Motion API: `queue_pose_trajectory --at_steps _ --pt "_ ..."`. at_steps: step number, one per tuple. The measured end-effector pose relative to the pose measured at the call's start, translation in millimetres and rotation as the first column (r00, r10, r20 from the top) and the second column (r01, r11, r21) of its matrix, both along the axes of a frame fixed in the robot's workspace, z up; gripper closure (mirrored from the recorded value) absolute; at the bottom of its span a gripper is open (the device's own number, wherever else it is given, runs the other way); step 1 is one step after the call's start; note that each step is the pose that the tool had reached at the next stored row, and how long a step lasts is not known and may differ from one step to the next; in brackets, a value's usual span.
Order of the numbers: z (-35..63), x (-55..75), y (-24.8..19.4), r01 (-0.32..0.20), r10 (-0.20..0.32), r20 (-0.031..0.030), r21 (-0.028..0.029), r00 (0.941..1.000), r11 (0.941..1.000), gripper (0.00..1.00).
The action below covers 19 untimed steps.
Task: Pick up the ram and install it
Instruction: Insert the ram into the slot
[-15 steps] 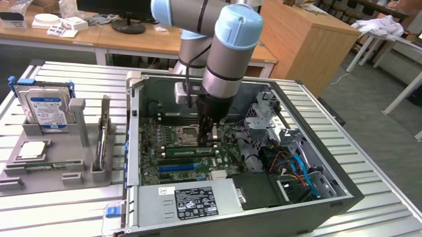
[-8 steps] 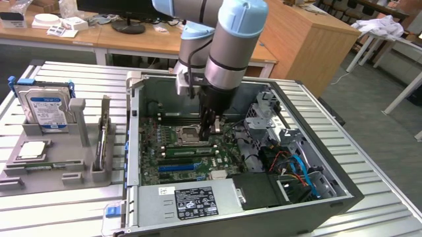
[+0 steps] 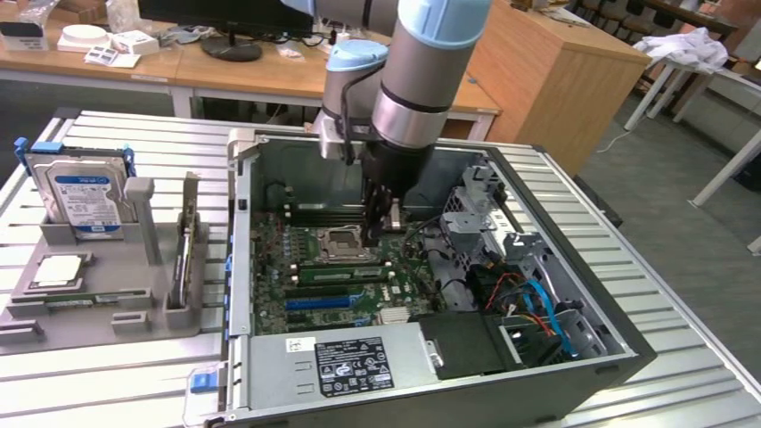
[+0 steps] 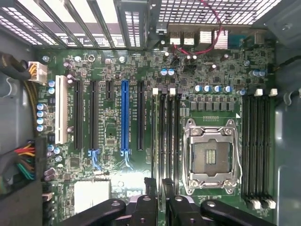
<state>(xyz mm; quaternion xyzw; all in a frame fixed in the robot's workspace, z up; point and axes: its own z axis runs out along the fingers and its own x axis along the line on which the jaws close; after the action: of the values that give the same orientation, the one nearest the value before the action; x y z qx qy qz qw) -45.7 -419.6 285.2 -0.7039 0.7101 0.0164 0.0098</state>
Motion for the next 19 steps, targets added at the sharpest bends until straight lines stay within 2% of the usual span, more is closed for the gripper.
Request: queue_pose_trajectory --at_steps 19 --pt "48.1 1.7 0.0 0.000 0.000 0.0000 -0.0001 1.0000 1.0000 0.81"
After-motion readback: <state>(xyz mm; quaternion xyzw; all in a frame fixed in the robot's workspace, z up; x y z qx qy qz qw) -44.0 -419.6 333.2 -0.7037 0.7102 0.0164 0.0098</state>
